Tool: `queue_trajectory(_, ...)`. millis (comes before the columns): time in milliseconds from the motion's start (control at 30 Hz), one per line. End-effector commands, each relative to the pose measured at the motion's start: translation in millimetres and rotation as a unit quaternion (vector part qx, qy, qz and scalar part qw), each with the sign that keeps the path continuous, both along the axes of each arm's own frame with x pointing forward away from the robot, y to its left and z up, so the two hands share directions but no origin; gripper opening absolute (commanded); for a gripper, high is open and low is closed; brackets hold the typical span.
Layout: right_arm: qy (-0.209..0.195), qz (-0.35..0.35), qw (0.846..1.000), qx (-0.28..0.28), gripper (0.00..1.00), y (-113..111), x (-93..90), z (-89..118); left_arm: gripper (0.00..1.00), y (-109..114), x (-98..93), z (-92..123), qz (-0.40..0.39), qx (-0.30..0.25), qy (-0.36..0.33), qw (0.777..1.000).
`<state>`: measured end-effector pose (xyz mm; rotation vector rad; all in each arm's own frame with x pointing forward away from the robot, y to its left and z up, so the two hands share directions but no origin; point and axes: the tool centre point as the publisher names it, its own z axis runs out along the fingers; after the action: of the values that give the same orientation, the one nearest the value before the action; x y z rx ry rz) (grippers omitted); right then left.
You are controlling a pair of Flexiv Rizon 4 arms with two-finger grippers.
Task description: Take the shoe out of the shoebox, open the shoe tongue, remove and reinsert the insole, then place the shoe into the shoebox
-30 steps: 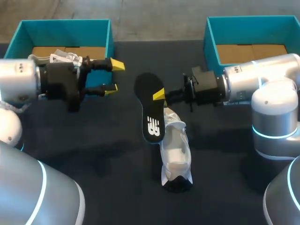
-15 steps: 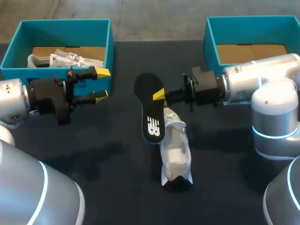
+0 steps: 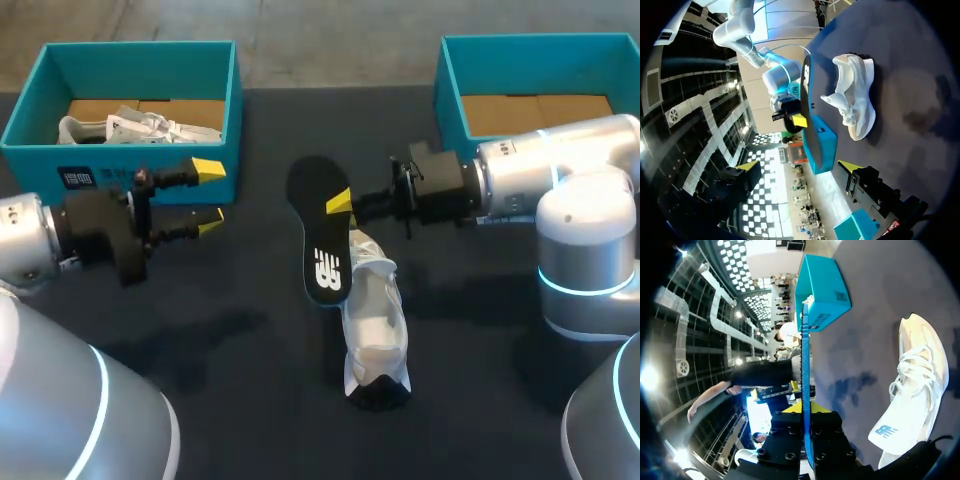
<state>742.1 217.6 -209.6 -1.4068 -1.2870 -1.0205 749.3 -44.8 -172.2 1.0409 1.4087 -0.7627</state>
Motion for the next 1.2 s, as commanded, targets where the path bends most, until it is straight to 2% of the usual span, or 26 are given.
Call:
queue_trajectory(33,0.000,-0.001,1.000,-0.001,0.00,2,-0.3,0,1.00,5,-15.7,-9,0.000,-0.004,0.003,1.000)
queue_trajectory(233,0.000,-0.001,1.000,-0.001,0.00,2,-0.3,0,1.00,7,-24.9,-20,-0.006,-0.016,0.006,1.000)
queue_trajectory(467,0.000,-0.001,1.000,-0.001,0.00,2,-0.3,0,1.00,1,-26.6,-21,-0.038,-0.055,-0.006,0.998)
queue_trajectory(633,0.000,-0.001,1.000,-0.001,0.00,2,-0.3,0,1.00,-7,-15.2,-24,-0.038,-0.062,-0.003,0.997)
queue_trajectory(767,0.000,-0.001,1.000,-0.001,0.00,2,-0.3,0,1.00,-10,0.9,-26,-0.037,-0.067,0.000,0.997)
queue_trajectory(1200,0.000,-0.001,1.000,-0.001,0.00,2,-0.3,0,1.00,-10,0.9,-26,-0.037,-0.067,0.000,0.997)
